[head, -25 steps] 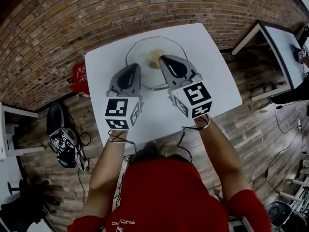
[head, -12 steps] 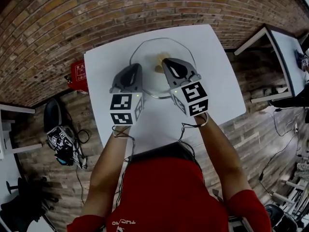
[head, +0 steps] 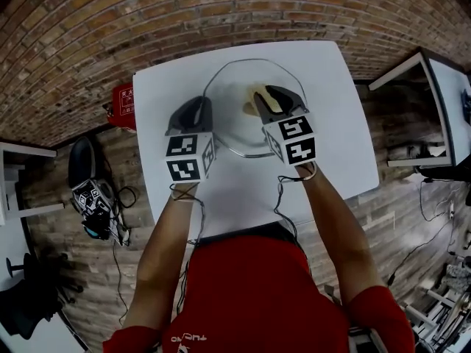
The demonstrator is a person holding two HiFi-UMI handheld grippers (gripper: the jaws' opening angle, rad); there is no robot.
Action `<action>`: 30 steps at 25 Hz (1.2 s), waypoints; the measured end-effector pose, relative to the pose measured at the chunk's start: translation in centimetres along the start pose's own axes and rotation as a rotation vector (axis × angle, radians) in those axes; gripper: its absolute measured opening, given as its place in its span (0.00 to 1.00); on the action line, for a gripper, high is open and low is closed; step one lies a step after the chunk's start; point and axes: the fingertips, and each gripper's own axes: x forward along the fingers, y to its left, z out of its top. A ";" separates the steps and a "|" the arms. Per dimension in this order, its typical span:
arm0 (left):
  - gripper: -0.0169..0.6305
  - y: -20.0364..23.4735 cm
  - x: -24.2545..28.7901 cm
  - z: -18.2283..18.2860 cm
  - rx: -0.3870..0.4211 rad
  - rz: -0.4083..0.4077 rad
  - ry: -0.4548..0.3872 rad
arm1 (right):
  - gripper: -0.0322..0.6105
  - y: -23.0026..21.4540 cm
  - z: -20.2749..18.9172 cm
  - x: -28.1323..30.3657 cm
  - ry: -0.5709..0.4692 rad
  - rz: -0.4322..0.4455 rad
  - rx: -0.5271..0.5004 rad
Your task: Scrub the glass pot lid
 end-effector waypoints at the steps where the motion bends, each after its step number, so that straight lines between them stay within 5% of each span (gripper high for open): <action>1: 0.11 0.2 0.3 -0.4 -0.008 0.000 0.013 | 0.22 -0.3 -0.4 0.4 0.015 -0.003 0.001; 3: 0.21 0.7 0.9 -1.1 -0.022 0.002 0.039 | 0.24 -0.8 -1.2 1.1 0.046 -0.008 0.003; 11: 0.29 2.4 3.7 -4.9 -0.108 0.016 0.173 | 0.29 -2.1 -5.0 4.1 0.212 0.008 0.021; 22: 0.30 3.2 5.4 -7.8 -0.195 0.012 0.275 | 0.28 -1.8 -7.7 5.9 0.319 0.040 0.033; 30: 0.26 2.7 5.7 -8.5 -0.200 -0.027 0.292 | 0.17 -1.8 -8.3 6.2 0.346 0.019 0.012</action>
